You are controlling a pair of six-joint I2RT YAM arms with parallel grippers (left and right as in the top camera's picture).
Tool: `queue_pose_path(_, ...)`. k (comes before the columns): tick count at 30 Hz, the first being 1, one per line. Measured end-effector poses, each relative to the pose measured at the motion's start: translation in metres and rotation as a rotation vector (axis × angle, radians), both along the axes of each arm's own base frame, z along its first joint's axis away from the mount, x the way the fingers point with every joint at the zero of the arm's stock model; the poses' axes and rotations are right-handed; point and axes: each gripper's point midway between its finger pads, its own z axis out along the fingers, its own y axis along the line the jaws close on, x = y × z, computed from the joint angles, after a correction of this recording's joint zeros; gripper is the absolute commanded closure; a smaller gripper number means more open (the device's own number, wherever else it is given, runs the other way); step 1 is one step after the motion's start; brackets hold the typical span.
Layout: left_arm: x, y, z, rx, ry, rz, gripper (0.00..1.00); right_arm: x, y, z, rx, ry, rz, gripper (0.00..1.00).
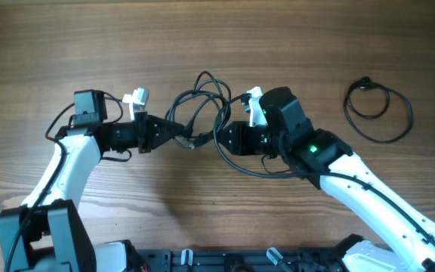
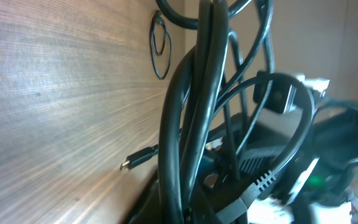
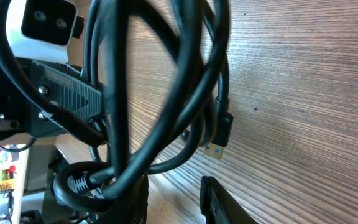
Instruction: Untangle cables
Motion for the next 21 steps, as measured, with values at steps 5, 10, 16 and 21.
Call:
queue_pose_path(5,-0.009,0.000,-0.003,0.044,-0.194,-0.061,0.96,-0.002,0.001,0.000,0.009,0.008,0.011,0.68)
queue_pose_path(10,-0.011,0.000,-0.003,0.071,-0.331,-0.097,0.96,-0.013,0.012,0.009,0.079,0.028,0.084,0.68)
queue_pose_path(16,-0.011,0.000,-0.003,0.077,-0.361,-0.105,0.96,-0.022,0.024,0.024,0.171,0.044,0.150,0.68)
queue_pose_path(21,-0.011,0.000,-0.003,0.079,-0.366,-0.107,0.96,-0.016,0.021,0.021,0.146,0.033,0.115,0.61)
